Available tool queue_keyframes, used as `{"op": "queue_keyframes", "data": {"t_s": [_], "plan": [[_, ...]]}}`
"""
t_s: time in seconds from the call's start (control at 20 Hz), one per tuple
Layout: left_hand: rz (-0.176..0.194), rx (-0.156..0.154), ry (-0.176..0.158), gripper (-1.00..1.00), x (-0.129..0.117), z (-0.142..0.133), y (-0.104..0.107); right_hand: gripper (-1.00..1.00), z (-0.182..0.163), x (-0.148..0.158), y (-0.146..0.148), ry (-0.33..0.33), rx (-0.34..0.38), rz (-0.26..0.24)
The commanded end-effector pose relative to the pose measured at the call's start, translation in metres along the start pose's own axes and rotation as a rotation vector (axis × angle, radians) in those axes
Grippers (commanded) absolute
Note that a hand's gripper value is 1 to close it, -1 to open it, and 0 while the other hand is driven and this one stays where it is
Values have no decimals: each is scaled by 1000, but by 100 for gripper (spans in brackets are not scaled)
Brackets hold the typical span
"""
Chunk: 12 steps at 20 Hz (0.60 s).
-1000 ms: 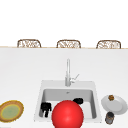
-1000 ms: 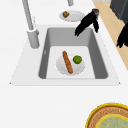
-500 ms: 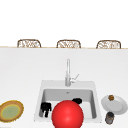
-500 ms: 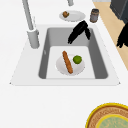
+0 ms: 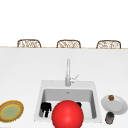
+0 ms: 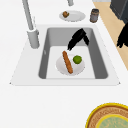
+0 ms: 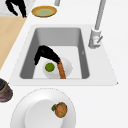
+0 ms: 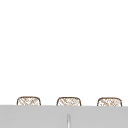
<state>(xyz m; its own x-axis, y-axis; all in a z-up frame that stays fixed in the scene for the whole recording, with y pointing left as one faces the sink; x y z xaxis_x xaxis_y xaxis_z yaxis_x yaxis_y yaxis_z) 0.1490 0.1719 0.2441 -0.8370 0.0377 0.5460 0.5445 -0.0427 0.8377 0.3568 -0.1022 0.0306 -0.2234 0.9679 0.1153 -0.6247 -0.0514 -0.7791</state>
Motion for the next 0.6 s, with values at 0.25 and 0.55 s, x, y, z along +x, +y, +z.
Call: {"op": "queue_keyframes", "data": {"t_s": [0.25, 0.55], "plan": [[0, 0, 0, 0, 0, 0, 0, -100, -37, -13, 7, -46, -22, 42], [0, 0, 0, 0, 0, 0, 0, -100, -49, -12, 19, -8, -23, 18]]}}
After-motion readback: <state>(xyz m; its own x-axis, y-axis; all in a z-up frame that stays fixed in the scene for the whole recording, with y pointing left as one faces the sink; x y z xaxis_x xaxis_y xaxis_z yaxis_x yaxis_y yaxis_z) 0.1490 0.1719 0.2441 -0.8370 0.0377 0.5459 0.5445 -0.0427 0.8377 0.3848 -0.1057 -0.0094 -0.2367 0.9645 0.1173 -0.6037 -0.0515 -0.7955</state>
